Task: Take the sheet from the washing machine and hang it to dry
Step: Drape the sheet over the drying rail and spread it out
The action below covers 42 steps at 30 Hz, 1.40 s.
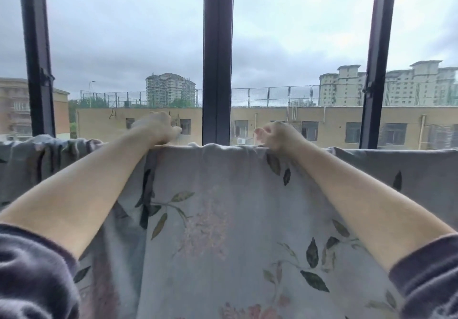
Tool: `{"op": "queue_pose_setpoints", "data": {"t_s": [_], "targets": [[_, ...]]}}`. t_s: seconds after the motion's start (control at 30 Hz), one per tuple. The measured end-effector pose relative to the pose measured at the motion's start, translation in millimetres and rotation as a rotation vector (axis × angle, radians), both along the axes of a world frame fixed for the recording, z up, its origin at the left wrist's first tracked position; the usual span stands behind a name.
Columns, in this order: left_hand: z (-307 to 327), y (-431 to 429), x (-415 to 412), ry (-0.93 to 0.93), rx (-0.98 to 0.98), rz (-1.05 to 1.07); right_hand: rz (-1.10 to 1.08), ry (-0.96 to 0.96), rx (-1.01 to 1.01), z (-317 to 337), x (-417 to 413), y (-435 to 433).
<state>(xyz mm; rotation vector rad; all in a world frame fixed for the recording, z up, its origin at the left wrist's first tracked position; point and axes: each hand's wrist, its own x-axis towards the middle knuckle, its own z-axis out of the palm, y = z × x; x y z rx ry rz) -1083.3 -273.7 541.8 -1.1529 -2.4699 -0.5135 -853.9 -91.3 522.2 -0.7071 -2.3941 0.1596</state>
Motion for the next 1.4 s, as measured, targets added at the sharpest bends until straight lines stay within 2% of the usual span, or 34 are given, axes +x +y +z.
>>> {"op": "queue_pose_setpoints", "data": {"t_s": [0.07,0.2,0.37,0.53,0.7,0.83,0.9,0.93,1.03,1.1,1.3,1.4], "targets": [[-4,-2,20,0.065,0.06,-0.178,0.039,0.073,0.018,-3,9,-1],[-20,0,65,0.149,0.008,-0.467,0.028,0.06,0.077,-6,38,3],[-40,23,102,0.317,0.139,-0.551,-0.07,0.034,0.026,-7,88,34],[-51,56,126,0.334,0.214,-0.491,-0.052,-0.016,-0.101,-7,144,59],[-53,74,138,0.311,0.384,-0.435,-0.096,0.148,-0.022,-21,145,83],[-37,81,138,0.323,0.433,-0.227,-0.245,0.299,0.068,-13,140,98],[-27,85,128,0.226,0.436,-0.094,-0.299,0.375,0.058,-7,143,108],[-24,88,120,0.154,0.352,-0.038,-0.299,0.318,0.037,-5,144,114],[-28,94,107,-0.019,0.042,0.054,-0.261,-0.047,-0.051,-13,140,121],[-38,92,108,0.029,0.009,0.043,-0.267,-0.111,-0.011,-22,141,123],[-59,65,126,0.275,0.061,-0.041,-0.167,0.062,0.154,-33,146,109],[-70,54,131,0.372,0.067,-0.054,-0.149,0.102,0.352,-46,132,91]]}}
